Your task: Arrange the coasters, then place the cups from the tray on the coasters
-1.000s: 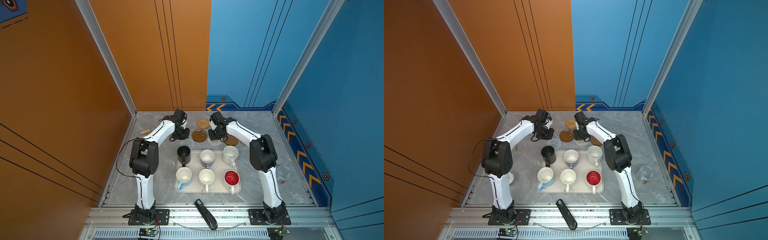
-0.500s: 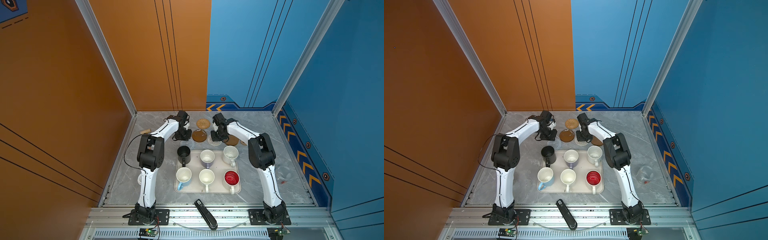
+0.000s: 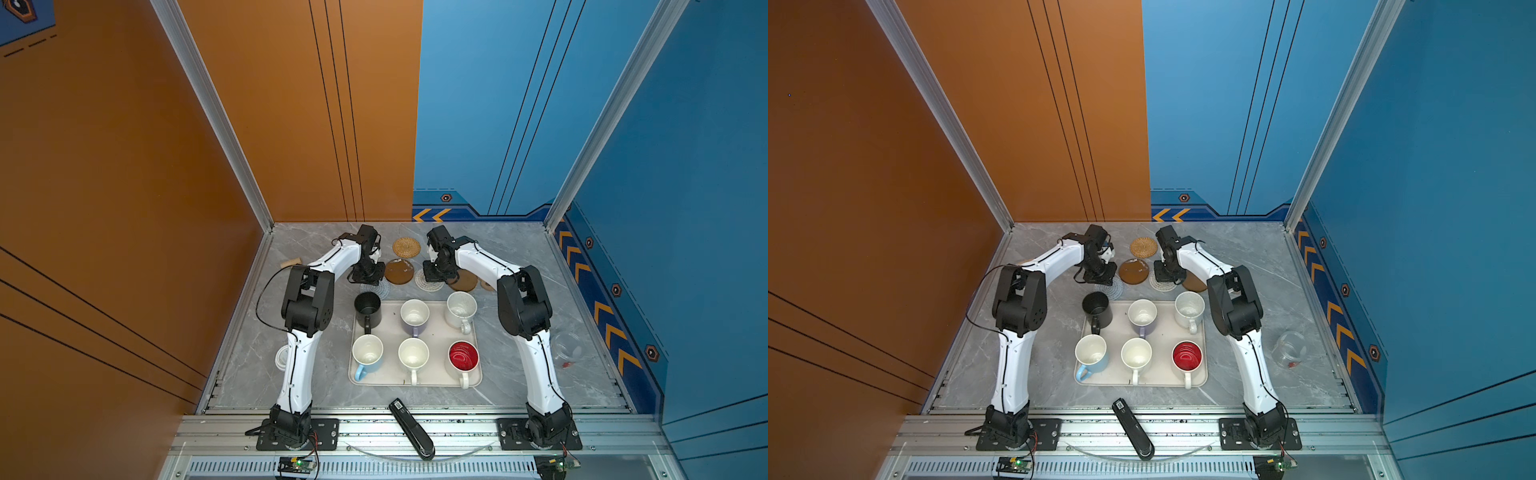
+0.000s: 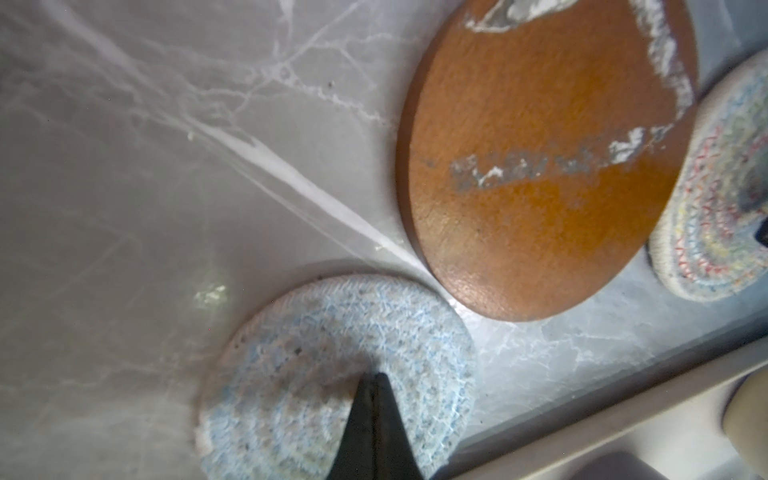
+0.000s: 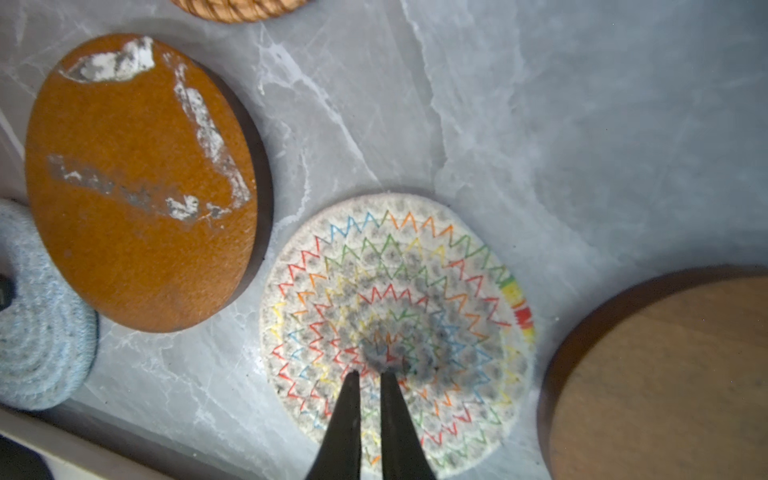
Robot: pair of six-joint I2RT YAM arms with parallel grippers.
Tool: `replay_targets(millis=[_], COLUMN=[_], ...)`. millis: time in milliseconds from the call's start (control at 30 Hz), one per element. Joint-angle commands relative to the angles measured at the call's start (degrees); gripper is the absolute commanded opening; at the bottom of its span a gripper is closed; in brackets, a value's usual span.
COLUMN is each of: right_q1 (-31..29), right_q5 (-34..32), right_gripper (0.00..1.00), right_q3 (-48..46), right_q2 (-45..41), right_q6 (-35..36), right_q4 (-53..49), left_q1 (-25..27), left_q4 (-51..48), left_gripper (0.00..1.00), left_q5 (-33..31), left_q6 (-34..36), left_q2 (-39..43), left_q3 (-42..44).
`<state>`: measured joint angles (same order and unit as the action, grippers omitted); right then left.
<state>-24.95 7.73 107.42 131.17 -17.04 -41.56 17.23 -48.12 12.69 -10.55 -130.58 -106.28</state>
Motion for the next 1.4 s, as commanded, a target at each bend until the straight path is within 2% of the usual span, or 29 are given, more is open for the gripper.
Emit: replay_targets(millis=[0, 167, 600, 1100, 1367], right_q1=[0.6, 1.0, 1.7, 2.9, 2.2], right_q5=[-0.5, -0.9, -3.2, -4.5, -2.1], right_gripper=[0.11, 0.1, 0.08, 0.06, 0.07], right_q3=[1.2, 1.2, 1.8, 2.8, 4.2], right_q2=[1.8, 2.1, 3.0, 3.2, 2.6], right_q6=[-1.0, -1.0, -1.3, -1.3, 0.3], right_q4=[-2.5, -2.9, -3.9, -4.4, -4.3], left_q1=[-0.2, -0.5, -1.9, -3.8, -3.1], left_q4=[-1.4, -1.5, -1.4, -1.5, -1.3], left_gripper=[0.0, 0.0, 0.0, 0.0, 0.0], left_q5=[0.1, -4.3, -7.1, -8.0, -6.6], left_q6=[-1.1, -3.3, -5.7, -6.7, -5.9], left_q2=[-1.9, -3.0, -6.1, -7.8, -6.4], left_q3=[-1.7, -2.7, -6.6, -10.6, -10.8])
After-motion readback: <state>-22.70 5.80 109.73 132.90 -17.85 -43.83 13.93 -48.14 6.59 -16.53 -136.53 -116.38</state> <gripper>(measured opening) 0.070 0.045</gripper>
